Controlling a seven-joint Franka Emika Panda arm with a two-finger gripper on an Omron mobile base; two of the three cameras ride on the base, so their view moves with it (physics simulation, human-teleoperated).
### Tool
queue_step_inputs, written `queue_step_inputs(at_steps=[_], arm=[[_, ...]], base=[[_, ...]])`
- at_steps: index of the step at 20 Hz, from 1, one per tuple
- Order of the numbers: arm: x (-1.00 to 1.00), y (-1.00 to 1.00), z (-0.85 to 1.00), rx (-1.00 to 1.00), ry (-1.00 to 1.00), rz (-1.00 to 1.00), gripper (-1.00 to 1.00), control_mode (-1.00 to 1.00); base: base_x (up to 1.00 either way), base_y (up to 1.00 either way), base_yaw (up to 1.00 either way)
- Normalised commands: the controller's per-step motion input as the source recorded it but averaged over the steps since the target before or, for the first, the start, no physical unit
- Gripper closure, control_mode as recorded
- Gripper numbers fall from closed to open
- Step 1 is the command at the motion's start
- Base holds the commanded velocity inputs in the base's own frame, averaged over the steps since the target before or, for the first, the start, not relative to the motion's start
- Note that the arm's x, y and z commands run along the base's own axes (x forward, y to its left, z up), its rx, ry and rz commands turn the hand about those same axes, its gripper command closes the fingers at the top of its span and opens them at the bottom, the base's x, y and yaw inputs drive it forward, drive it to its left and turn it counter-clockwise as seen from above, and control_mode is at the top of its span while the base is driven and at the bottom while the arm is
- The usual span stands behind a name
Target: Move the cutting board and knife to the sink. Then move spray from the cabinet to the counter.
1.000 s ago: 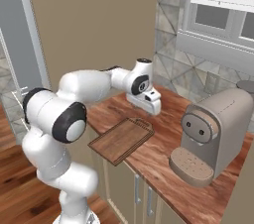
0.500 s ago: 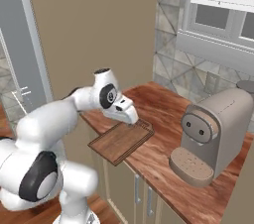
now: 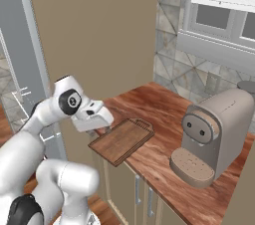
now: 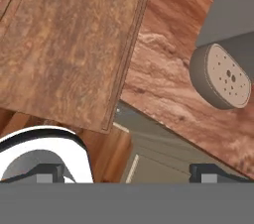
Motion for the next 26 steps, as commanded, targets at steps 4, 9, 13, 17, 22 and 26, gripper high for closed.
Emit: queue_step_inputs(at_steps=[4,9,13,17,22,26], arm=[[-0.27,0.61,0.03,-0.12,-0.01,0.06,-1.0,-1.0],[-0.04,0.65,-0.23,-0.04,-0.11,0.05,-1.0,-1.0],[0.13,0.58,-0.34,0.0,-0.09,0.08,-1.0,-1.0],[0.37,0.51,-0.32,0.0,-0.01,0.07,-1.0,-1.0],[0.53,0.36,-0.35,0.0,0.0,0.11,-1.0,-1.0],[0.53,0.34,-0.13,-0.01,0.02,0.06,-1.0,-1.0]], base=[[0.0,0.0,0.0],[0.0,0.0,0.0],[0.0,0.0,0.0],[0.0,0.0,0.0],[0.0,0.0,0.0],[0.0,0.0,0.0]])
